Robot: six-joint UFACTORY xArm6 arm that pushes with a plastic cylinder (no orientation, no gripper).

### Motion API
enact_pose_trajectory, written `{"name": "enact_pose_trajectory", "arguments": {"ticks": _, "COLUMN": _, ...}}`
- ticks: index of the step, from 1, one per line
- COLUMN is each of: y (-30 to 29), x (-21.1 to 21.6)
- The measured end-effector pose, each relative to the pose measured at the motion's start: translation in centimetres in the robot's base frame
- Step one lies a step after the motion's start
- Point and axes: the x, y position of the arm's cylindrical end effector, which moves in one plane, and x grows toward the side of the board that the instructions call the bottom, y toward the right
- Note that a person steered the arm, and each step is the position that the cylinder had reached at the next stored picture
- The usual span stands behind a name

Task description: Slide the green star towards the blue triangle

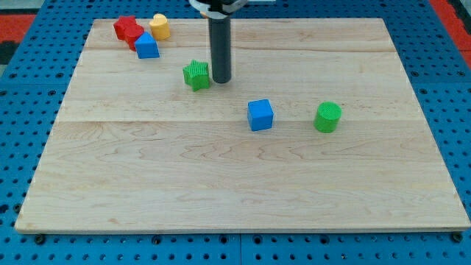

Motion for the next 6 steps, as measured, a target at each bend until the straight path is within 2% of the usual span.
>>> {"name": "enact_pose_trajectory", "arguments": {"ticks": 1, "y": -3.4, "x": 0.0}}
{"name": "enact_pose_trajectory", "arguments": {"ticks": 3, "y": -1.0, "x": 1.5}}
{"name": "enact_pose_trajectory", "arguments": {"ticks": 6, "y": -7.3, "x": -1.5}}
